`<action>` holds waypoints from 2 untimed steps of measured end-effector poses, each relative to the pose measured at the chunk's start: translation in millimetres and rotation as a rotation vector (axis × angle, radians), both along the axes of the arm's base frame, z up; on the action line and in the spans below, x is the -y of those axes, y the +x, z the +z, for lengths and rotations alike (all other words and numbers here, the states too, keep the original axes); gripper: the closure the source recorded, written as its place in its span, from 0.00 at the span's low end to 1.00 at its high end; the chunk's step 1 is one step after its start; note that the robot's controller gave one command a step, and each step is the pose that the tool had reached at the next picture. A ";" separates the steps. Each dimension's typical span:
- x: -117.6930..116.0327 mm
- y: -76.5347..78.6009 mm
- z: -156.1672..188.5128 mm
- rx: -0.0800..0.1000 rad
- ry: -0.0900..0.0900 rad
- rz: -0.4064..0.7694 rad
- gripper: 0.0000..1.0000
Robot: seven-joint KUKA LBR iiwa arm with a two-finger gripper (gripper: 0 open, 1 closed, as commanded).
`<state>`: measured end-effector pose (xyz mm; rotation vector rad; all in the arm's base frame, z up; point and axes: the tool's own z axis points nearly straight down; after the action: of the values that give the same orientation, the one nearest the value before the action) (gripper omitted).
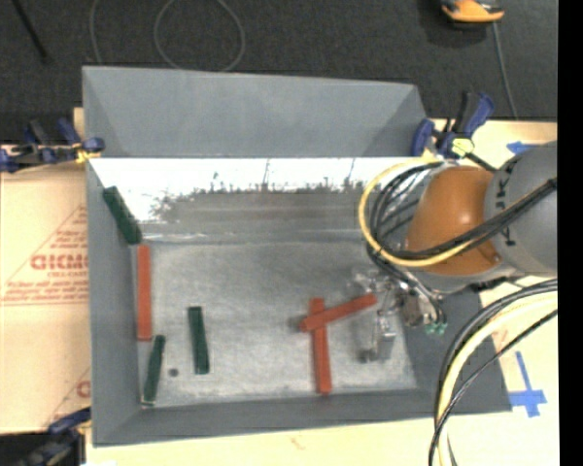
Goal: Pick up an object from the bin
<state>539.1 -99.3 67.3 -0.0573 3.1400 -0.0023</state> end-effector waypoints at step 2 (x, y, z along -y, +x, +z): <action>-12.6 -39.1 151.6 0.009 -0.002 0.004 1.00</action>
Offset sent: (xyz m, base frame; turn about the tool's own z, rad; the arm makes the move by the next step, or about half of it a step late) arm 0.0000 0.0000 0.0000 0.0000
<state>500.0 -86.6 218.8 -0.0632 3.1310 -0.0052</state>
